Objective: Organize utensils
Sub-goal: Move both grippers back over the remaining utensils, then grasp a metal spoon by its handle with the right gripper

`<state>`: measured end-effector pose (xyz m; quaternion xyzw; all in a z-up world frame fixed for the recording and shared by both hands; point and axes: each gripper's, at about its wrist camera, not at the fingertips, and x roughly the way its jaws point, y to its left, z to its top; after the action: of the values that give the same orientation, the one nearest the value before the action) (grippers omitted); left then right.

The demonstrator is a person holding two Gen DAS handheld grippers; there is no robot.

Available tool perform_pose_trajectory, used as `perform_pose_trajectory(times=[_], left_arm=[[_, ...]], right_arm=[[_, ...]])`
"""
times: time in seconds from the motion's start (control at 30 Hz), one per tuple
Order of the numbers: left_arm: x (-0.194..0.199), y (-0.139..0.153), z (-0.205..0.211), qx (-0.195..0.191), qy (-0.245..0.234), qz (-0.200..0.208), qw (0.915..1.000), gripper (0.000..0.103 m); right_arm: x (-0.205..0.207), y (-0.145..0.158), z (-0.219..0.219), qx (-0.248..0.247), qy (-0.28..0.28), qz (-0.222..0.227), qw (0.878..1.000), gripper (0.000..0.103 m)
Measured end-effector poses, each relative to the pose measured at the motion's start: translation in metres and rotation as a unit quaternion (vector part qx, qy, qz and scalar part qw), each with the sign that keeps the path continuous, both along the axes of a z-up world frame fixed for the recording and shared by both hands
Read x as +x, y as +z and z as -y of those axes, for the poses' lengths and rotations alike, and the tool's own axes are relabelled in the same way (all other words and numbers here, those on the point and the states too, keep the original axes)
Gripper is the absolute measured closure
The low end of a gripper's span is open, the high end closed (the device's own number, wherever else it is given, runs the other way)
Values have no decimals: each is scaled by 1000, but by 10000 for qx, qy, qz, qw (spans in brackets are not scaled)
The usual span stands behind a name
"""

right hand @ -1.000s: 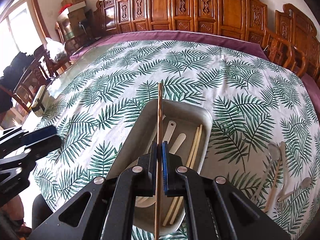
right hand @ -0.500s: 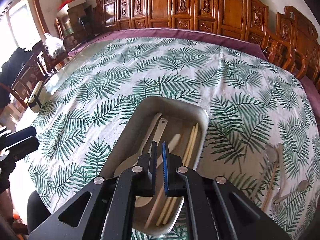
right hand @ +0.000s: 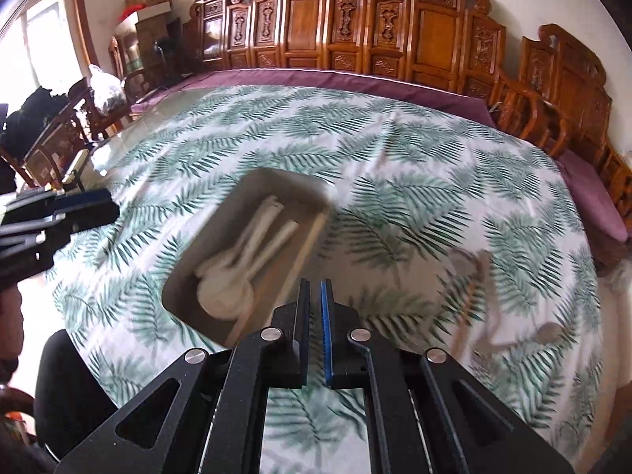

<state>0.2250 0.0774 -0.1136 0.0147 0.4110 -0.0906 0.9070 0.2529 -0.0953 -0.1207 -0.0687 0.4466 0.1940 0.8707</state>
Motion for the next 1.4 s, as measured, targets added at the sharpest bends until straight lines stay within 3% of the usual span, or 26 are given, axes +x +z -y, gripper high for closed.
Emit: perform_pose_trajectory(times=[0.17,0.53,0.63,0.77,0.97,1.03,1.4], left_arm=[[4,-1,28,-1,-206,-3,9998,70],[18,-7,98,-113,-681,-62,9976,57],[19,-9,113,-103,-788,-78,9968,55],[22,-15,129,-82,-885,-128,9960,54],[23,-23,141,-159,-942,-111,9954,40],[23,-27,144,-165,-951,-113,9953,31],[24,-40,156,-168,-1051,-245,9940,24]], right_arm=[[-11,-1,41,-174,-248,45,9995,96],[-10,-23,121,-287,-821,-160,9961,81],[-6,-31,135,-262,-973,-223,9947,72],[1,-47,156,-220,-1240,-350,9914,50],[16,-75,186,105,-1700,-655,9832,50],[22,-83,194,171,-1834,-723,9802,50],[70,-114,223,496,-2557,-1093,9593,50]])
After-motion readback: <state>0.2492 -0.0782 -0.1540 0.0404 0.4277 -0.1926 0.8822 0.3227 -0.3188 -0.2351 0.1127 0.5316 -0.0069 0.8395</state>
